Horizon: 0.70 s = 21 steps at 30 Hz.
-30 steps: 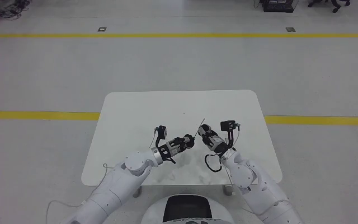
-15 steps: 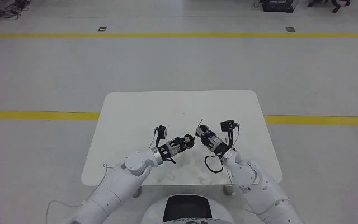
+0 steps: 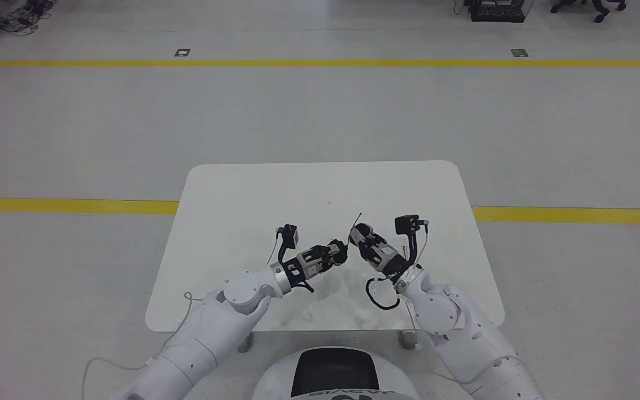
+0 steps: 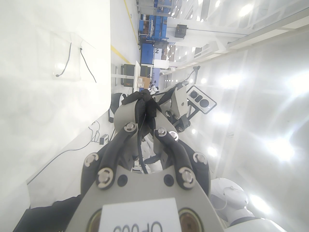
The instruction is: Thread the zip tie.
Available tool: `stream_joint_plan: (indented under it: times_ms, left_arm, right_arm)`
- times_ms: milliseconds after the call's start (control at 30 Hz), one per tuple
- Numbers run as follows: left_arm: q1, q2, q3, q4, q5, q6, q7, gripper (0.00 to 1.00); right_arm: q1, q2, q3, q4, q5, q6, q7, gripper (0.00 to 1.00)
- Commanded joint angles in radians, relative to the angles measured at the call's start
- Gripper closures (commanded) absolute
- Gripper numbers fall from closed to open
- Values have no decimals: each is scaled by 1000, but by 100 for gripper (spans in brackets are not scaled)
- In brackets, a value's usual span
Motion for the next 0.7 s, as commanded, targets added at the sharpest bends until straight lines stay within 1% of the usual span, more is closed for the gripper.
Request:
stream_joint_plan:
  times_ms: [0,333,533,667]
  left_arm:
    - [0,0,0,0,0,0,0,100]
    - [0,0,0,0,0,0,0,100]
    - [0,0,0,0,0,0,0,100]
    - [0,0,0,0,0,0,0,100]
  right_arm:
    - [0,1,-1,-1,2,0,1,100]
    - [1,8,-5,-8,19,0,7,100]
    - [3,10,-5,2,-10,1,-4,100]
    - [4,8,-7,5,-24,11,-11,100]
